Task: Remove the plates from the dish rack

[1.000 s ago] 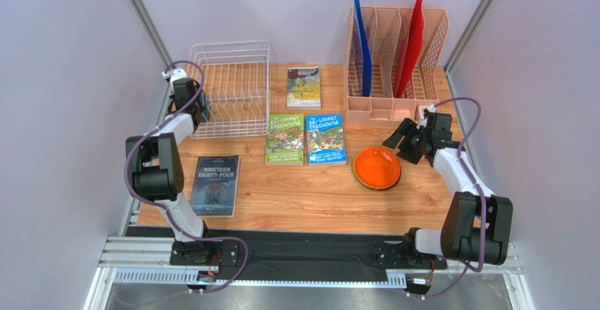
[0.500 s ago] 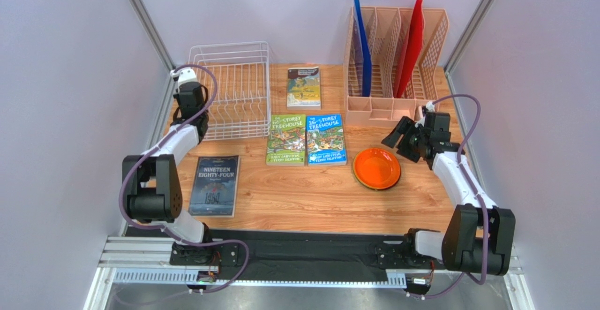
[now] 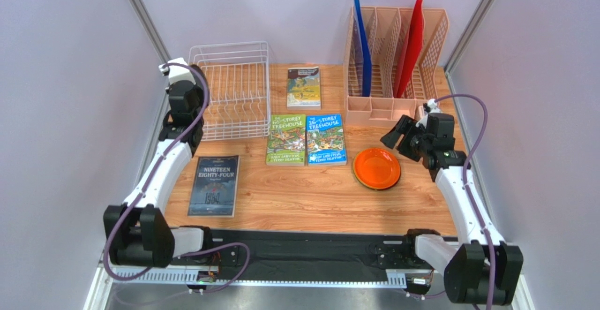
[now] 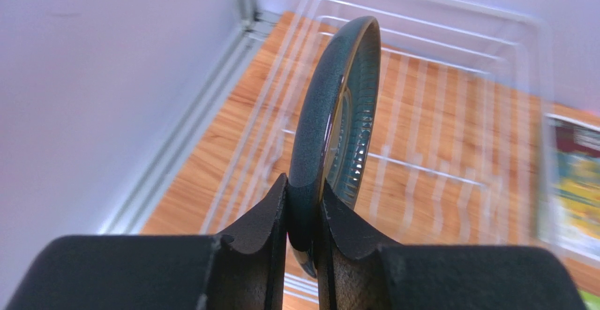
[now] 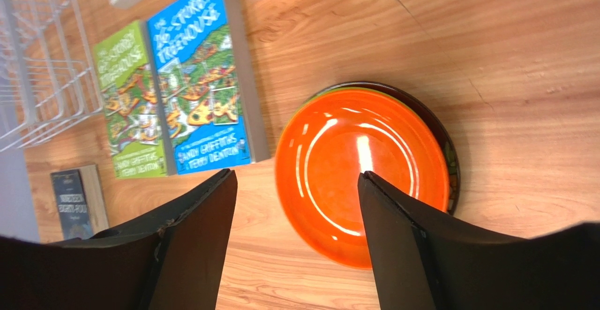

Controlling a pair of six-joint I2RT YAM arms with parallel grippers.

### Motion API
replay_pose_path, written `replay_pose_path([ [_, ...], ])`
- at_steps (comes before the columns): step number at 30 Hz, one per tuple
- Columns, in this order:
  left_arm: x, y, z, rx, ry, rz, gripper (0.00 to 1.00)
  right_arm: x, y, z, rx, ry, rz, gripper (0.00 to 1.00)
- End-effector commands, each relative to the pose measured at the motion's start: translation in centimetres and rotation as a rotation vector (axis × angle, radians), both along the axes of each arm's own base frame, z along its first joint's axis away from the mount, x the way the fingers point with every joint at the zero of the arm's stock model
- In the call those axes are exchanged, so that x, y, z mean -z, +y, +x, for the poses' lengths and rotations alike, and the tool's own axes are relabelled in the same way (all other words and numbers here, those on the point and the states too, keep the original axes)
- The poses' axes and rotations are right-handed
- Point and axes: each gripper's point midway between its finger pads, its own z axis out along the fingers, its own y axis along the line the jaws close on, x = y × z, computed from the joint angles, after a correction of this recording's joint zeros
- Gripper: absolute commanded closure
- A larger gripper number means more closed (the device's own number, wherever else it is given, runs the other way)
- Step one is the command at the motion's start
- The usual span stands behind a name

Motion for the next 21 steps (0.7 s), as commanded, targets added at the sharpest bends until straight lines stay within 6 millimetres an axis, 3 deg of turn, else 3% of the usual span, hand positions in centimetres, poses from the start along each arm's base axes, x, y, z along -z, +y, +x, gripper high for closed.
replay_pose_path([
  [1, -3.5, -6.5, -1.8, 0.242, -0.102, -0.309, 1.00, -4.6, 2.3, -0.4, -0.104, -0.139, 0.052, 0.30],
  [3, -3.5, -10.1, -3.0, 0.363, -0.102, -0.413, 1.00, -5.5, 3.2, -0.9, -0.136, -0.174, 0.086, 0.30],
  [4, -2.4, -11.2, -3.5, 0.397, -0.082, -0.449, 1.00, -5.9, 3.7, -1.2, -0.158, -0.185, 0.111, 0.30],
  [7, -1.6, -16.1, -5.7, 0.597, -0.069, -0.620, 1.00, -6.6, 6.2, -2.4, -0.239, -0.216, 0.173, 0.30],
  [11, -0.5, -20.7, -8.0, 0.746, -0.035, -0.760, 1.00, -7.7, 8.9, -3.1, -0.333, -0.266, 0.233, 0.30],
  [21, 0.4, -28.5, -11.6, 0.948, 0.041, -0.850, 1.00, -7.4, 15.2, -2.8, -0.447, -0.257, 0.322, 0.30],
])
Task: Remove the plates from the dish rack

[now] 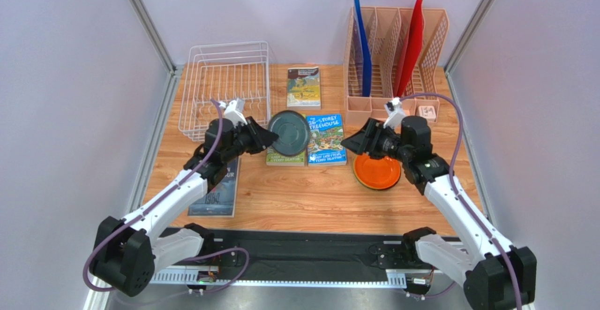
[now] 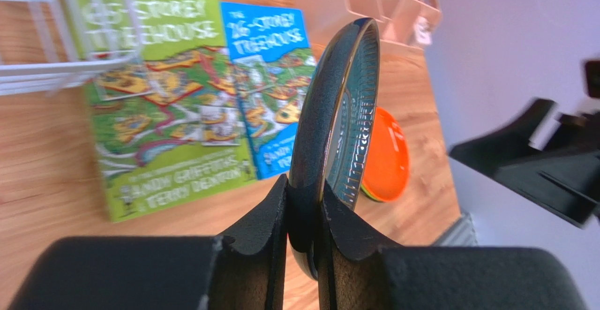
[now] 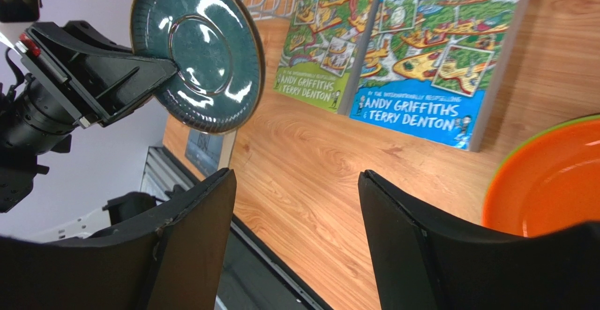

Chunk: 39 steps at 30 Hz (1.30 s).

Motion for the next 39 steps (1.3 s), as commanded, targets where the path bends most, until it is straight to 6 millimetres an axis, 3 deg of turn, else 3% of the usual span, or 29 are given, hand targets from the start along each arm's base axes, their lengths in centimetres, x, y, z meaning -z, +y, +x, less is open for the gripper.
replay_pose_path([
  [1, -6.0, -3.9, -0.6, 0.103, -0.150, -0.156, 1.00, -1.1, 2.7, 1.0, -0.042, -0.042, 0.056, 0.31],
  [14, -5.7, -7.8, -2.5, 0.225, -0.135, -0.203, 1.00, 0.9, 6.9, 2.6, -0.174, -0.046, 0.076, 0.32],
  [21, -4.7, -9.6, -3.4, 0.276, -0.105, -0.209, 1.00, 0.5, 7.9, 2.9, -0.217, -0.082, 0.109, 0.37],
  [22, -4.6, -9.7, -3.4, 0.277, -0.104, -0.210, 1.00, 0.6, 7.9, 2.9, -0.220, -0.086, 0.106, 0.42],
  [23, -4.4, -9.7, -3.4, 0.275, -0.098, -0.209, 1.00, 0.7, 7.9, 2.9, -0.220, -0.082, 0.106, 0.55],
  [24, -4.2, -9.8, -3.3, 0.271, -0.095, -0.210, 1.00, 0.8, 7.9, 2.8, -0.223, -0.082, 0.106, 0.62],
  [25, -4.3, -9.8, -3.2, 0.268, -0.097, -0.211, 1.00, 0.6, 8.0, 2.6, -0.242, -0.090, 0.115, 0.85],
  [26, -4.0, -9.8, -3.2, 0.269, -0.093, -0.206, 1.00, 1.0, 8.1, 2.3, -0.250, -0.083, 0.113, 0.98],
  [29, -3.6, -10.0, -3.0, 0.275, -0.078, -0.202, 1.00, 1.3, 7.7, 2.1, -0.234, -0.081, 0.102, 1.00],
  [30, -3.5, -10.1, -3.0, 0.276, -0.075, -0.197, 0.78, 1.4, 7.4, 2.1, -0.220, -0.077, 0.091, 1.00],
  [31, -3.3, -10.1, -3.0, 0.280, -0.068, -0.191, 0.69, 2.3, 6.6, 2.3, -0.171, -0.048, 0.055, 1.00],
  [32, -2.8, -10.1, -3.0, 0.279, -0.061, -0.177, 0.65, 1.8, 6.2, 2.2, -0.158, -0.067, 0.049, 1.00],
  [35, -2.3, -9.7, -2.7, 0.257, -0.065, -0.149, 0.34, 2.0, 3.8, 2.5, -0.064, -0.047, -0.001, 1.00],
  [36, -2.2, -9.5, -2.6, 0.249, -0.065, -0.133, 0.11, 1.7, 2.9, 2.7, -0.036, -0.064, -0.016, 1.00],
  [37, -2.1, -9.2, -2.4, 0.241, -0.086, -0.101, 0.06, 2.0, 0.6, 2.8, 0.049, -0.041, -0.048, 1.00],
  [39, -2.0, -8.4, -2.4, 0.223, -0.088, -0.051, 0.02, 1.9, -1.6, 2.8, 0.118, -0.038, -0.066, 1.00],
])
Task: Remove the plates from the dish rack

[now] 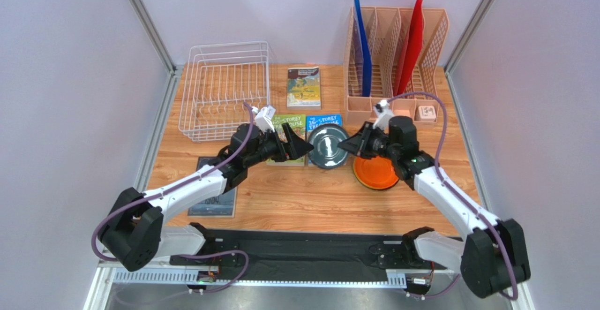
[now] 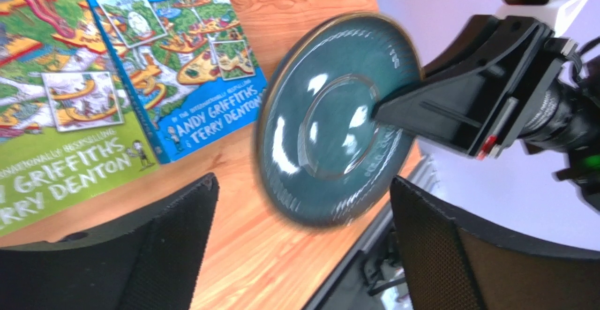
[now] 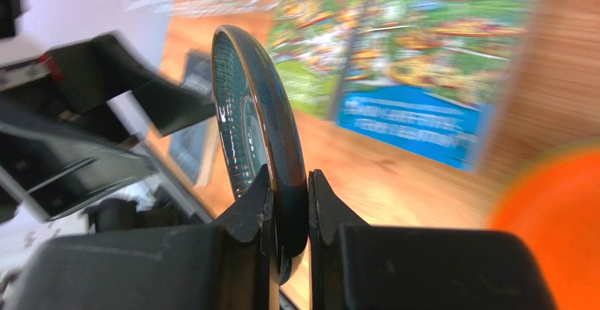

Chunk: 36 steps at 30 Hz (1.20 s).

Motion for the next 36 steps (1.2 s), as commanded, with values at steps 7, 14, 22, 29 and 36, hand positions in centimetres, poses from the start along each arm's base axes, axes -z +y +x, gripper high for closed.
replay_pose_path([
  [7, -2.5, 5.9, 2.5, -0.181, -0.262, 0.321, 0.00, 0.6, -14.9, -0.8, 0.497, 0.057, -0.195, 1.00],
  [14, -1.0, 12.3, 2.3, -0.341, -0.292, 0.595, 0.00, 3.5, -17.8, -1.5, 0.603, 0.174, -0.217, 1.00],
  [22, -2.2, 14.6, 1.1, -0.413, -0.341, 0.590, 0.00, 5.8, -17.6, -0.8, 0.583, 0.246, -0.202, 1.00],
  [29, -2.5, 15.3, 0.7, -0.429, -0.341, 0.599, 0.00, 6.9, -17.2, -0.2, 0.559, 0.267, -0.187, 1.00],
  [36, -2.6, 15.8, 0.4, -0.451, -0.344, 0.593, 0.00, 7.0, -17.2, -0.2, 0.562, 0.261, -0.184, 0.73],
])
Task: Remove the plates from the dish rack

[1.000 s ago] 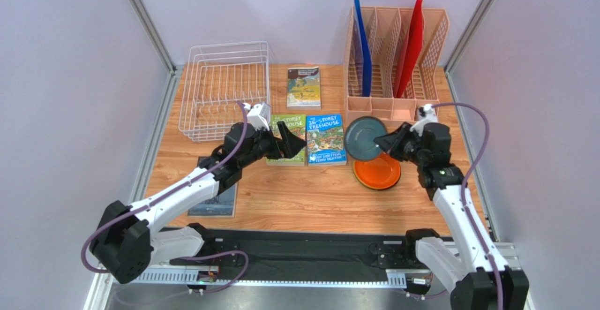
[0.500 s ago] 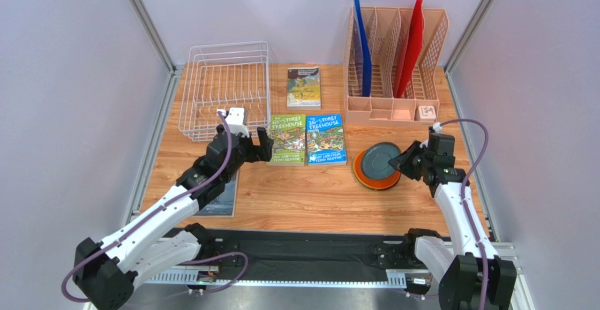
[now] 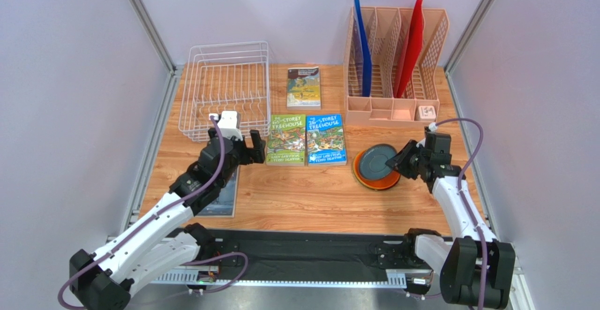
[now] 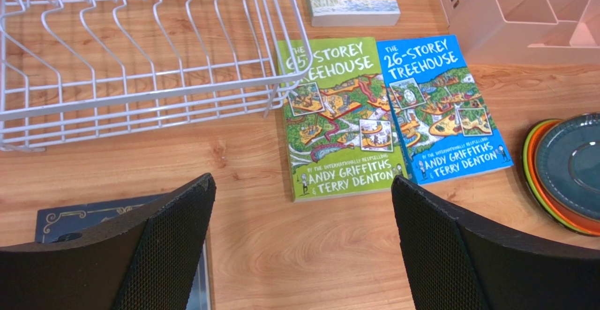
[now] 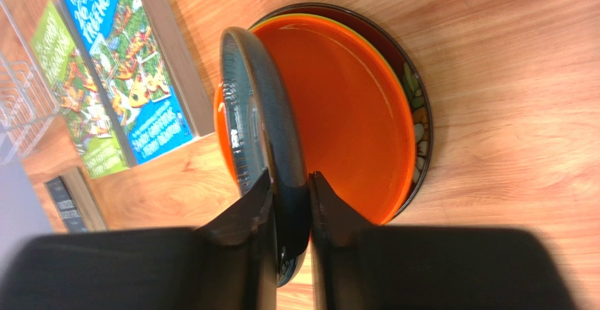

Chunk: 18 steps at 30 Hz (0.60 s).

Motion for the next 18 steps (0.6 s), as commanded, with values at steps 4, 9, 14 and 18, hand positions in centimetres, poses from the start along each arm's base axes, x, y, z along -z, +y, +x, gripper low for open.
replay_pose_path([
  [4, 0.1, 0.5, -0.3, -0.004, -0.011, 0.018, 0.00, -1.6, 0.1, 1.3, -0.005, -0.102, 0.010, 0.64],
  [9, 0.3, 0.3, -0.3, 0.006, -0.006, 0.011, 0.00, -1.1, 0.1, 1.2, -0.013, -0.076, 0.005, 0.42],
  [14, 0.6, 0.1, -0.2, 0.008, 0.002, 0.013, 0.00, -1.0, -0.4, 1.0, -0.004, -0.058, -0.023, 0.32],
  [18, 1.0, 0.1, -0.1, 0.007, 0.013, 0.027, 0.00, -0.7, -0.8, 0.8, 0.006, -0.036, -0.046, 0.22],
])
